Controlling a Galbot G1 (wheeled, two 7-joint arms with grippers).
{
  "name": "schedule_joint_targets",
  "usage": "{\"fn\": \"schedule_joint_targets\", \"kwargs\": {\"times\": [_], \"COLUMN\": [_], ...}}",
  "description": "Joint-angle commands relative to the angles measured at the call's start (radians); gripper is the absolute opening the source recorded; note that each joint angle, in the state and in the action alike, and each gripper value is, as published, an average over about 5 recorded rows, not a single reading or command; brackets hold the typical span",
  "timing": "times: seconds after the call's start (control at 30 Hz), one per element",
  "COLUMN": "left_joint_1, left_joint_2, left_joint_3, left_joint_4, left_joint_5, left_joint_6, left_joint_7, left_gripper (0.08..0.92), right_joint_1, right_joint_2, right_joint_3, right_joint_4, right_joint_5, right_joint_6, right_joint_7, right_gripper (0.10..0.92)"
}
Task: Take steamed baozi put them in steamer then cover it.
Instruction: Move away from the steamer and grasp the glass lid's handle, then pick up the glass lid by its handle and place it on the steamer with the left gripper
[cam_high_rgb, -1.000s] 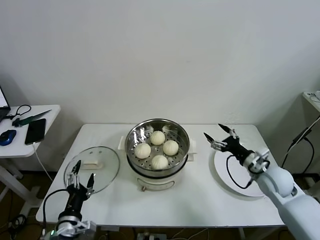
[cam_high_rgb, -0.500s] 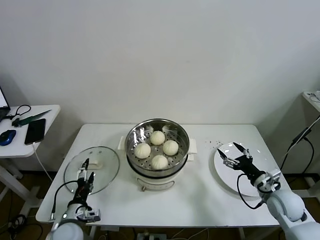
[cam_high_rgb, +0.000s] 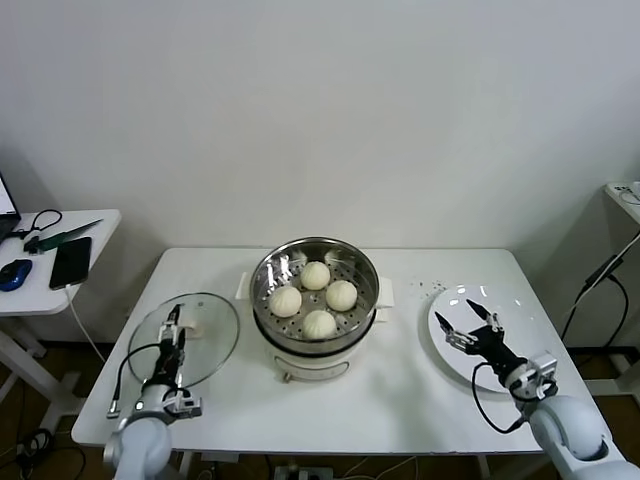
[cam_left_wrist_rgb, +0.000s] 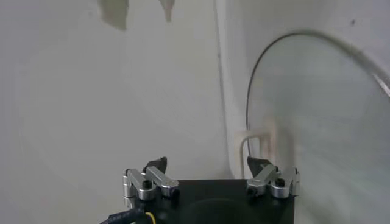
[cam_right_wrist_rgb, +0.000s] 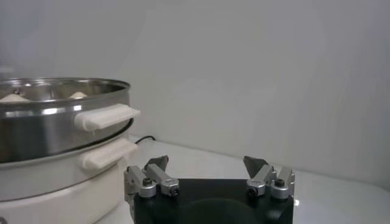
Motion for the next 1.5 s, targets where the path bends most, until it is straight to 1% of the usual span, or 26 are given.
{"fn": "schedule_joint_targets", "kwargs": {"times": [0.03, 0.2, 0.53, 0.63, 0.73, 0.8, 1.1, 1.33, 1.4, 1.5], "left_joint_1": [-0.107, -0.125, -0.145, -0.145, -0.144, -0.143, -0.138, -0.116, -0.102, -0.065], "left_joint_2": [0.011, 0.015, 0.016, 0.016, 0.018, 0.019, 0.022, 0.036, 0.044, 0.060], "left_joint_3": [0.001, -0.001, 0.006, 0.006, 0.004, 0.004, 0.005, 0.010, 0.010, 0.012], "left_joint_4": [0.143, 0.167, 0.177, 0.182, 0.190, 0.192, 0.188, 0.147, 0.118, 0.042], "left_joint_5": [0.048, 0.054, 0.022, 0.018, 0.019, 0.017, 0.000, -0.057, -0.075, -0.109], "left_joint_6": [-0.001, 0.000, 0.000, -0.007, -0.011, -0.013, -0.019, -0.010, -0.004, 0.011], "left_joint_7": [-0.039, -0.037, -0.045, -0.041, -0.034, -0.031, -0.024, -0.019, -0.015, -0.001], "left_gripper": [0.823, 0.823, 0.823, 0.806, 0.732, 0.663, 0.403, 0.204, 0.165, 0.150], "right_joint_1": [-0.011, -0.006, -0.003, -0.001, 0.000, 0.000, -0.002, 0.000, 0.001, 0.001], "right_joint_2": [0.015, 0.016, 0.021, 0.025, 0.029, 0.032, 0.041, 0.044, 0.044, 0.044], "right_joint_3": [0.005, 0.001, -0.009, -0.013, -0.016, -0.018, -0.019, -0.013, -0.010, -0.006], "right_joint_4": [-0.011, -0.016, -0.043, -0.049, -0.055, -0.059, -0.068, -0.080, -0.087, -0.094], "right_joint_5": [-0.019, -0.022, -0.057, -0.067, -0.079, -0.087, -0.107, -0.116, -0.118, -0.119], "right_joint_6": [0.007, 0.012, 0.031, 0.035, 0.041, 0.045, 0.055, 0.065, 0.070, 0.075], "right_joint_7": [-0.003, -0.006, -0.029, -0.034, -0.038, -0.041, -0.050, -0.058, -0.062, -0.068], "right_gripper": [0.823, 0.823, 0.823, 0.823, 0.823, 0.823, 0.823, 0.823, 0.823, 0.823]}}
